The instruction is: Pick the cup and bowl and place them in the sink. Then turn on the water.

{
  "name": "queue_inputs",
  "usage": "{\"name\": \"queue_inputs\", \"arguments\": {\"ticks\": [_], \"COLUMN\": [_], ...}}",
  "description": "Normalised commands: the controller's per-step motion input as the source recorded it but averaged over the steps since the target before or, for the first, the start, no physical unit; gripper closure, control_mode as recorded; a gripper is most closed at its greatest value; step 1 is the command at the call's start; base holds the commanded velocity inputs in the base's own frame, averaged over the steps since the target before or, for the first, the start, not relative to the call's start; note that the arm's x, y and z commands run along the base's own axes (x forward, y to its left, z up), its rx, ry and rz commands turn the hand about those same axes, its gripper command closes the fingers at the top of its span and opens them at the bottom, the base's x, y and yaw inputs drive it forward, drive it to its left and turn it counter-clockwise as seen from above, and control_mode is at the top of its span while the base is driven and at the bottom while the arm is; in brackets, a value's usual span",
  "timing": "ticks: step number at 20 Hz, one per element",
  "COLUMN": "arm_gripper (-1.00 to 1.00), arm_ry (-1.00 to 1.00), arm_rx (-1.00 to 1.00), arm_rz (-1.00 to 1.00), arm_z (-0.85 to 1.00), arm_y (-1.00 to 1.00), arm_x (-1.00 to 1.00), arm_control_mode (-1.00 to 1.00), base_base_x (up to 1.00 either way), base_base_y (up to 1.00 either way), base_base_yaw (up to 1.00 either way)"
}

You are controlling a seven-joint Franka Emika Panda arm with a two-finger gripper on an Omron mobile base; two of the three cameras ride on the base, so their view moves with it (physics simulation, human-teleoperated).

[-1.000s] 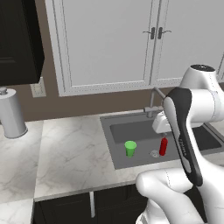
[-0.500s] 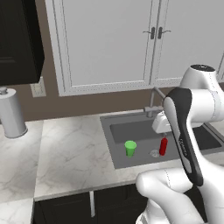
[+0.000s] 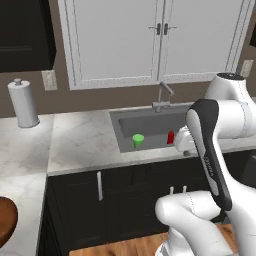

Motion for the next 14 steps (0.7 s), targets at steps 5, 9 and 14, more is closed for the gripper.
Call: {"name": "queue_inputs", "arguments": {"ticks": [5, 9, 14], "arm_gripper": [-1.0, -1.0, -1.0], "arm_ry": [0.0, 0.0, 0.0], "arm_rx": [0.0, 0.0, 0.0], "arm_rz": [0.0, 0.0, 0.0], "arm_z": [0.0, 0.0, 0.0], "arm_y": [0.0, 0.0, 0.0], "arm_x": [0.0, 0.0, 0.0], "arm_control_mode": [1.0, 1.0, 1.0], "base_base_x": [-0.6, -0.14, 0.0], "base_base_y": [0.01, 0.07, 0.05], "base_base_yaw": [0.34, 0.54, 0.55]}}
